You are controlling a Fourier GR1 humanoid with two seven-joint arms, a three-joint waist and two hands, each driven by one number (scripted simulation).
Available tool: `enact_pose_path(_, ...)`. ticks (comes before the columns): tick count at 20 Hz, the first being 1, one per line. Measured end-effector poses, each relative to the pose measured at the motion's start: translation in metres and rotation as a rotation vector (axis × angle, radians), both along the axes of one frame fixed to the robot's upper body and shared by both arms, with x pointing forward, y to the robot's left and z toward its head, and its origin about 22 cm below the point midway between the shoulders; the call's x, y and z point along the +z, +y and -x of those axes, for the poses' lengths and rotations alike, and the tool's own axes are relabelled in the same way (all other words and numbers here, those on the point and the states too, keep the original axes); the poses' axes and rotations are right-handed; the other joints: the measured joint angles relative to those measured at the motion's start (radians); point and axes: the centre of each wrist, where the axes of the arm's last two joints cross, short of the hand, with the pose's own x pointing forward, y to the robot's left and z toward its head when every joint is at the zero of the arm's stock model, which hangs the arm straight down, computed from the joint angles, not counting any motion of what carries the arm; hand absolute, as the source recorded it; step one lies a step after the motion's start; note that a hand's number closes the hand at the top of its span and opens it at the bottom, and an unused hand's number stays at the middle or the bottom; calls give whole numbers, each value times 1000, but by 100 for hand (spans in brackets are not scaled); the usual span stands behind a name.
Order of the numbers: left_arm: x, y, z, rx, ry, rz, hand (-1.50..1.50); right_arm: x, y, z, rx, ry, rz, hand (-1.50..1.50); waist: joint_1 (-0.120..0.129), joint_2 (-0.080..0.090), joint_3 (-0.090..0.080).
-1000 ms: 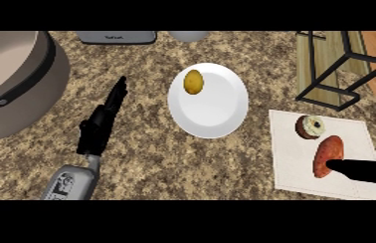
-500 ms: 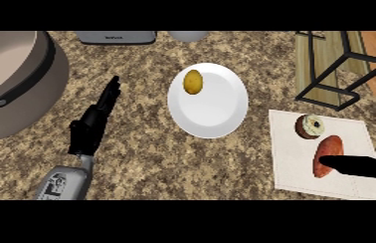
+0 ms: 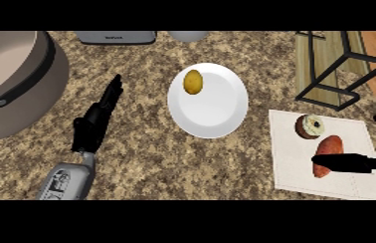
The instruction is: Pick the sweet potato from the placemat and place it in the tiered shelf
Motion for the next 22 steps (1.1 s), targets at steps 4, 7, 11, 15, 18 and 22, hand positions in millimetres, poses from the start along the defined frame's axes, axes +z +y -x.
enact_pose_path(4, -2, -5, 5, 10, 2, 4, 0, -12, -3, 4, -11, 33, 1, -150, -1, 0, 0)
enact_pose_path(7, 0, -8, 8, 6, 3, 5, 0, -13, -1, -1, -11, 36, 7, -150, 0, 0, 1)
enact_pose_path(11, 0, -2, 5, 0, 2, -1, 0, -27, -3, -11, -25, 70, 6, -150, 1, 0, 0)
enact_pose_path(15, 3, 5, 7, -3, 9, 0, 0, -35, -6, -6, -40, 86, 3, -150, -1, 0, 0)
enact_pose_path(18, 4, -2, 6, 2, 3, 4, 0, -42, -8, -4, -47, 98, -6, -150, -1, 0, 0)
enact_pose_path(22, 3, -1, 7, 3, 5, 2, 0, -51, -6, -6, -53, 110, -17, -150, -1, 0, 0)
